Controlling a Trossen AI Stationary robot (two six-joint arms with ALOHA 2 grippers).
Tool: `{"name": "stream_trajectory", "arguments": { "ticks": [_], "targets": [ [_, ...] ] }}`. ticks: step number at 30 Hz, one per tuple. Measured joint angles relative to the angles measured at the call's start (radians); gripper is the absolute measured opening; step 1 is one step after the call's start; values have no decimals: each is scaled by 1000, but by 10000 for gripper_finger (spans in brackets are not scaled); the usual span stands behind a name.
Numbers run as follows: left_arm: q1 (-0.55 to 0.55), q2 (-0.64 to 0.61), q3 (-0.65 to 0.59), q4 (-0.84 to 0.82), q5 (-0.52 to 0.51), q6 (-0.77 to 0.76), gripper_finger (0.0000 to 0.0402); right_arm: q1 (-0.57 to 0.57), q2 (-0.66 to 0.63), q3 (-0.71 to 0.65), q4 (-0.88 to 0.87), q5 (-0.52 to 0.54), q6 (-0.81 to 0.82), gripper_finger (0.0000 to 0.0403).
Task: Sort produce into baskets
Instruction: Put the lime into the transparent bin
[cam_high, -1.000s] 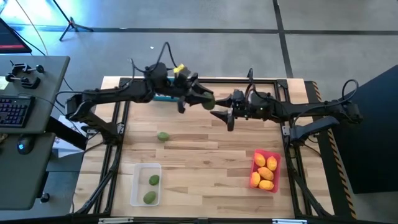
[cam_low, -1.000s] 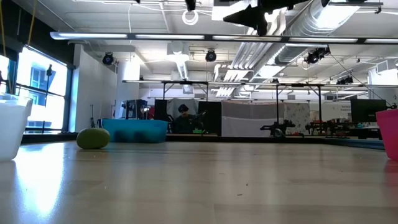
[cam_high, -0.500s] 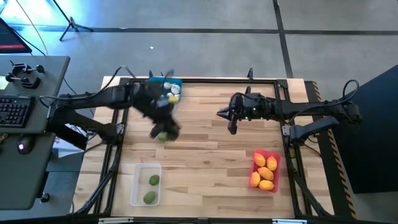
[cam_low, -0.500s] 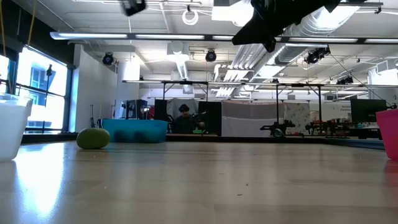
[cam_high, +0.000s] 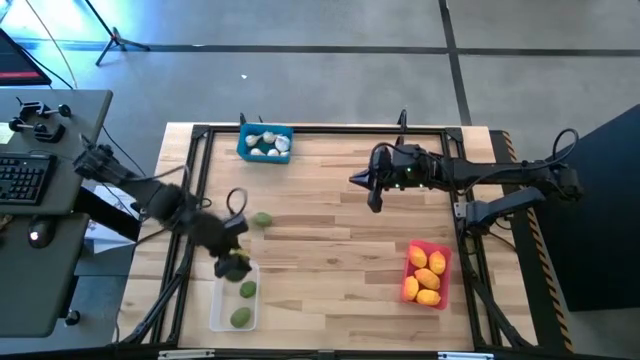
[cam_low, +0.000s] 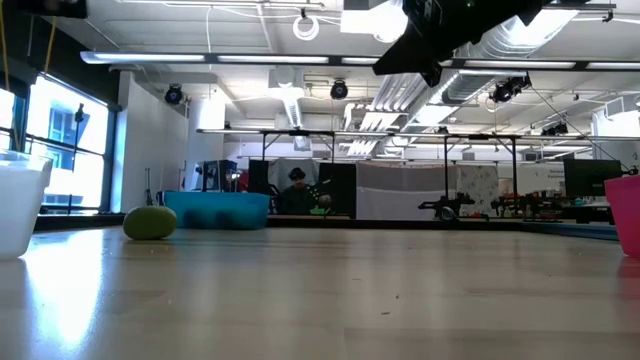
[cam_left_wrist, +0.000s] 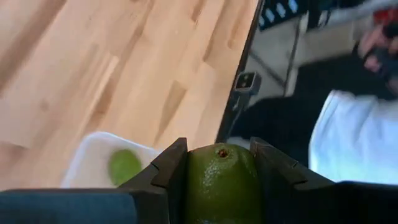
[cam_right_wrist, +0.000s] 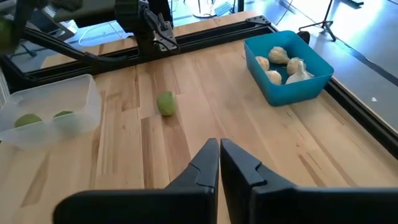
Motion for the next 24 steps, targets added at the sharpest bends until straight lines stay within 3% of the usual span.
{"name": "stream_trajectory", "arguments": {
  "ticks": [6, 10, 16, 24],
  "targets": [
    [-172, 13, -140, 89, -220, -356, 122, -16, 0, 0, 0, 0, -2, 1],
    [-250, 24, -178, 77, -313, -519, 122, -25, 0, 0, 0, 0, -2, 1],
    [-299, 26, -223, -38, -317, -592, 122, -40, 0, 0, 1, 0, -2, 0],
    [-297, 59, -350, 49, -251, -571, 122, -48, 0, 0, 6, 1, 3, 0]
  ]
}}
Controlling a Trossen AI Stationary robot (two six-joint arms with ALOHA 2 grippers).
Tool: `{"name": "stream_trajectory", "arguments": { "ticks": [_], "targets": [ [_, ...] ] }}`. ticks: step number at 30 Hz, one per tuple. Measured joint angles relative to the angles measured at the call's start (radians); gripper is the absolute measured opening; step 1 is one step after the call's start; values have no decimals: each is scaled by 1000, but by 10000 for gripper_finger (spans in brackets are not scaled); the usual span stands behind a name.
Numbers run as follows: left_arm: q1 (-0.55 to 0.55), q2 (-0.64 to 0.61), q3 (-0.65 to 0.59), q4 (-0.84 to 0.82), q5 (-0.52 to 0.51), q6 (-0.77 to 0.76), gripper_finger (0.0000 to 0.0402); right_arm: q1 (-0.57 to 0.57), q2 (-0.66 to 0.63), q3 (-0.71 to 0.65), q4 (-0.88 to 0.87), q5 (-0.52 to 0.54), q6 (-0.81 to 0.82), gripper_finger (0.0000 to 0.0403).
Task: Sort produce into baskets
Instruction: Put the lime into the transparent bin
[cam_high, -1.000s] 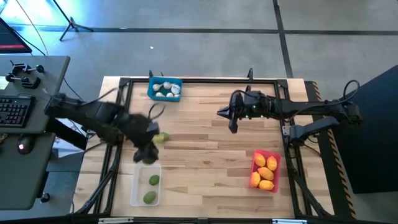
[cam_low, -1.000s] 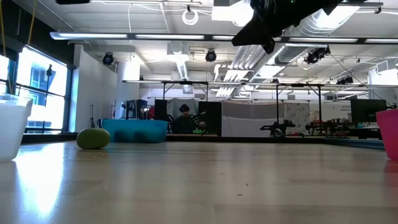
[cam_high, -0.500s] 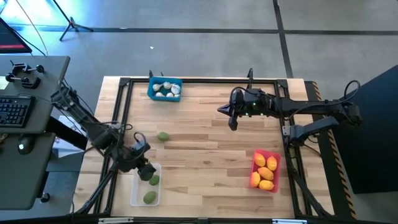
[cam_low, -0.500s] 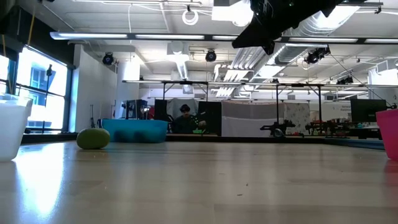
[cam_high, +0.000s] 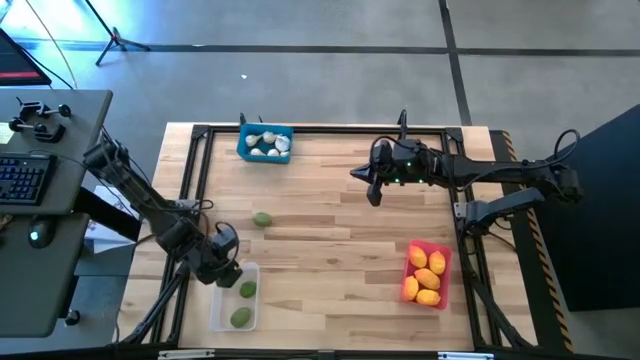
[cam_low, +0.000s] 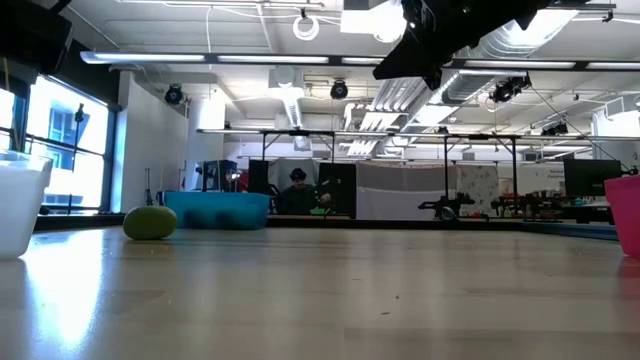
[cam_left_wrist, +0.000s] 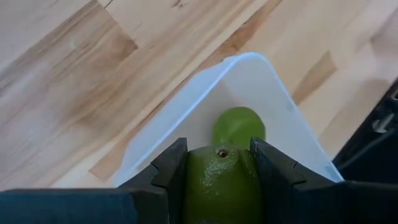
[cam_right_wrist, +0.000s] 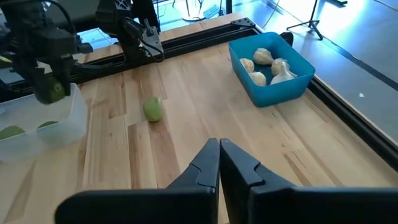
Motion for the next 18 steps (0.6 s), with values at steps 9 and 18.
{"name": "stream_trajectory", "arguments": {
  "ticks": [9, 18],
  "targets": [
    [2, 98, -1, 93, -5, 15, 122, 0, 0, 0, -2, 2, 25, 0],
    [7, 147, -1, 122, 0, 13, 126, 0, 0, 0, -3, 7, 22, 0]
  ]
}}
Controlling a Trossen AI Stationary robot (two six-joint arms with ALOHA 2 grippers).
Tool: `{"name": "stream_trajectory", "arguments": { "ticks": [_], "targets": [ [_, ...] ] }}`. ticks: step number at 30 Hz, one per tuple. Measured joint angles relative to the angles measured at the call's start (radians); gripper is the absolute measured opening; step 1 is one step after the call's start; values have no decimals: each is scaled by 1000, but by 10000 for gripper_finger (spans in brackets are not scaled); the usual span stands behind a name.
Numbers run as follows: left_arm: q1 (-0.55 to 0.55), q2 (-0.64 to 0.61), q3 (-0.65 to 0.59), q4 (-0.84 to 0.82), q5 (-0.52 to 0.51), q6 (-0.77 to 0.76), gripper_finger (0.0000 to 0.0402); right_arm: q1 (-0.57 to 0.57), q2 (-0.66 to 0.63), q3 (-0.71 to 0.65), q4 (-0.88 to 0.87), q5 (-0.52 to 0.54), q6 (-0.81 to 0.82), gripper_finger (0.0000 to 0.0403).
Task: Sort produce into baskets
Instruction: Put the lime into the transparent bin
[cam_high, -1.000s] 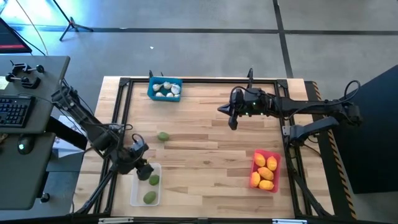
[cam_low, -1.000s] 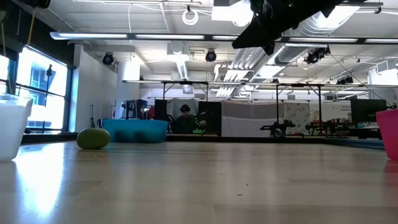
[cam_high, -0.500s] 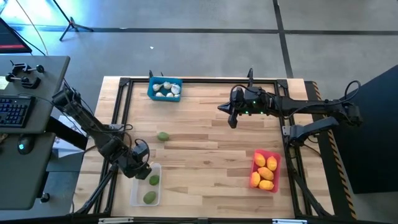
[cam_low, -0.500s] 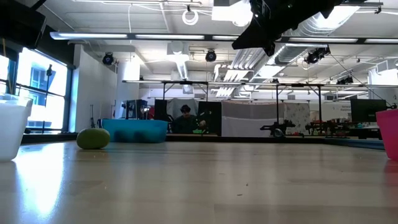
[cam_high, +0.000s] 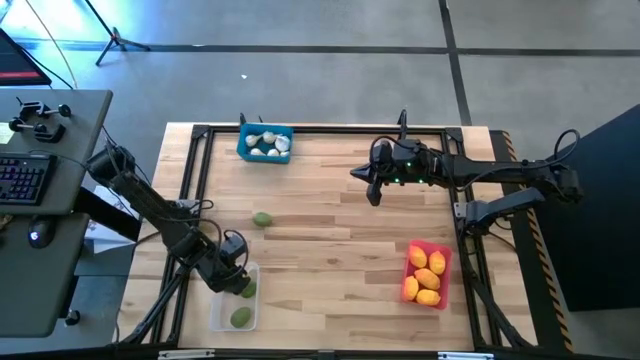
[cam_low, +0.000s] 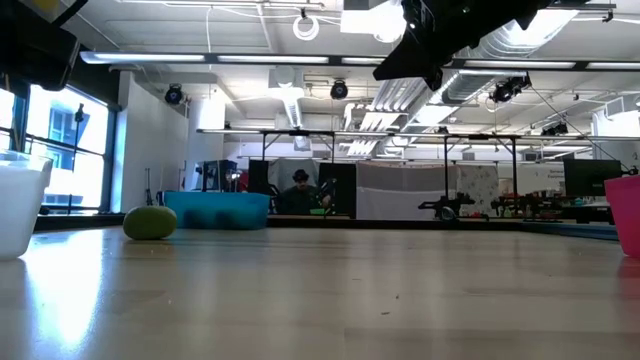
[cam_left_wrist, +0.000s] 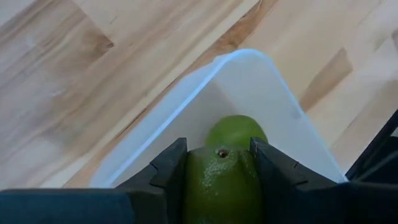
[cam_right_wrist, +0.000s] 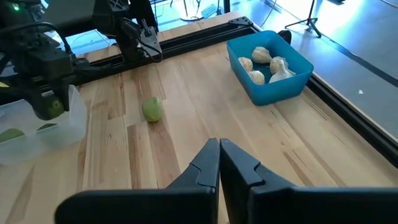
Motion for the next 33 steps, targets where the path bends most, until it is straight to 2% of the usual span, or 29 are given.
{"name": "stream_trajectory", "arguments": {
  "ticks": [4, 9, 13, 20, 26, 30, 33],
  "targets": [
    [3, 0, 0, 27, 21, 78, 158, 0, 0, 0, -3, 0, -4, 0],
    [49, 0, 0, 31, 99, 173, 205, 0, 0, 0, -3, 0, -8, 0],
    [87, -1, 0, 31, 135, 232, 225, 0, 0, 0, -3, 0, -22, 0],
    [133, -62, 25, 23, 250, 337, 228, 0, 0, 0, -3, 0, -27, 0],
    [177, -167, 107, -84, 244, 489, 229, 0, 0, 0, -3, 1, -27, 0],
    [266, -205, 154, -237, 234, 585, 224, 0, 0, 0, -3, 3, -27, 0],
    [376, -206, 165, -350, 277, 716, 208, 0, 0, 0, -3, 3, -28, 0]
  ]
}}
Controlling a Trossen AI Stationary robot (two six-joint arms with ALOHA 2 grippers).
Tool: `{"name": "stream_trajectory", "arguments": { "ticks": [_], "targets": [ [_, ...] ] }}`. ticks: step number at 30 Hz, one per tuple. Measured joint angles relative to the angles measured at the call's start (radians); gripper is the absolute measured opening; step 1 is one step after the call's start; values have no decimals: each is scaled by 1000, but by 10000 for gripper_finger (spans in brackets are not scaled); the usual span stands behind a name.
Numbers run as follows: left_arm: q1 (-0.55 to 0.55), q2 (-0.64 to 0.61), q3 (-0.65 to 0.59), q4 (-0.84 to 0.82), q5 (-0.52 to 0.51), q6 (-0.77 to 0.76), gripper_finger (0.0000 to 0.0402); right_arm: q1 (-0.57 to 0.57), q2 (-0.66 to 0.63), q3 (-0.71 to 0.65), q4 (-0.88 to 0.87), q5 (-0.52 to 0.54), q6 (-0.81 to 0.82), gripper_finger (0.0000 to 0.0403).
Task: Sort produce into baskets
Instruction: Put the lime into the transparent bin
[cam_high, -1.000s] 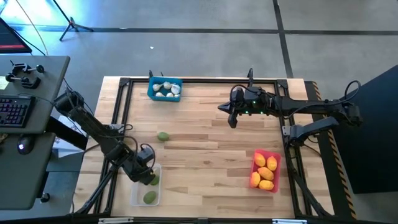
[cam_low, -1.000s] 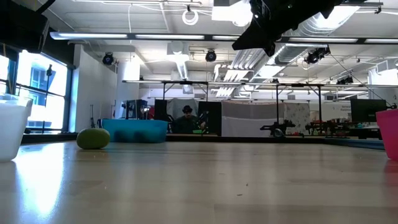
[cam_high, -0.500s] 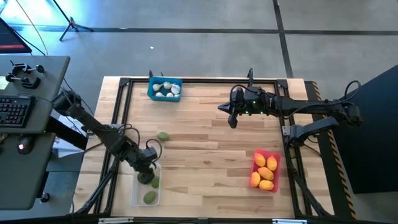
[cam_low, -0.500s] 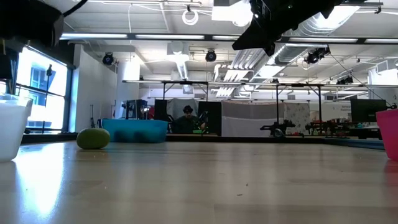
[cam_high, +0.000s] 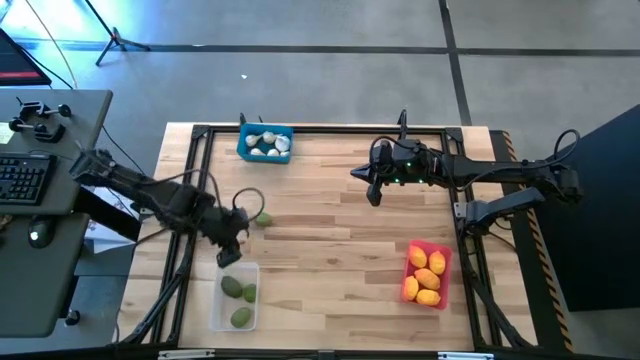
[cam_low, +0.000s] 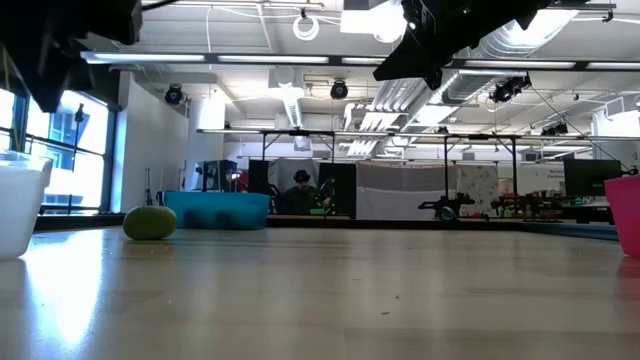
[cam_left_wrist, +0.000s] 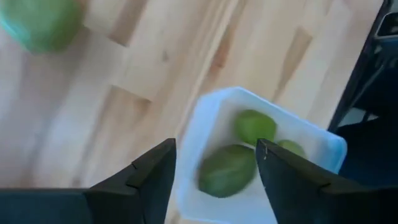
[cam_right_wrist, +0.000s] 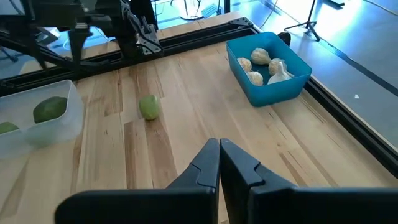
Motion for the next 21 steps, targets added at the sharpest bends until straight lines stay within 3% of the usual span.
{"name": "stream_trajectory", "arguments": {
  "ticks": [5, 11, 21],
  "targets": [
    [193, 3, 2, 15, 51, 279, 181, 0, 0, 0, 0, 30, -18, 0],
    [392, 67, 3, 25, 116, 520, 192, 0, 0, 0, 0, 43, -17, 0],
    [489, 280, 64, 15, 70, 878, 249, -21, 0, 0, 0, 69, -16, 0]
  ]
}}
